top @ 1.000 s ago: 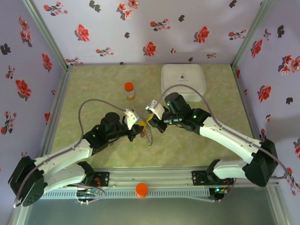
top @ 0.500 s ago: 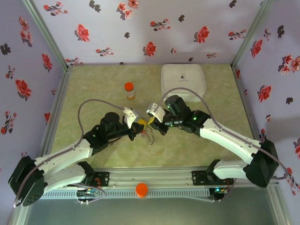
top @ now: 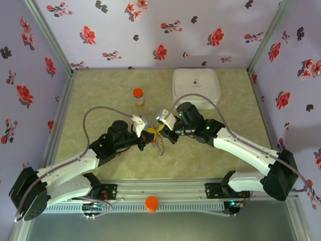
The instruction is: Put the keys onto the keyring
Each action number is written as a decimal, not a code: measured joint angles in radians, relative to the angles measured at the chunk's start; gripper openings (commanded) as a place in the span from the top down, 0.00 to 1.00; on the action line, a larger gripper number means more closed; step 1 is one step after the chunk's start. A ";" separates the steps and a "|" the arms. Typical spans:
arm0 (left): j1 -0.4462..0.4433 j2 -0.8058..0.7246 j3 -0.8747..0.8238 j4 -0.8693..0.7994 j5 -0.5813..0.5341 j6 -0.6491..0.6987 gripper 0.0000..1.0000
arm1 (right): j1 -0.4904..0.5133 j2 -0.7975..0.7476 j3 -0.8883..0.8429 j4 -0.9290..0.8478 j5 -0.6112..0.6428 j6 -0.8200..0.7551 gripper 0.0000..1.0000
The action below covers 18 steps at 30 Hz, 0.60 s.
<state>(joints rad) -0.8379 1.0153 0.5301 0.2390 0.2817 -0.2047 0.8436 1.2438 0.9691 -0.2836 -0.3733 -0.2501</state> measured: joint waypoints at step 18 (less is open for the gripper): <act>0.000 -0.001 -0.002 0.005 -0.019 0.002 1.00 | 0.013 0.000 -0.015 0.048 0.087 0.105 1.00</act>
<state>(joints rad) -0.8379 1.0142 0.5282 0.2436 0.2630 -0.2028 0.8566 1.2434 0.9543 -0.2352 -0.2867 -0.1448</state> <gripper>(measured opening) 0.041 0.050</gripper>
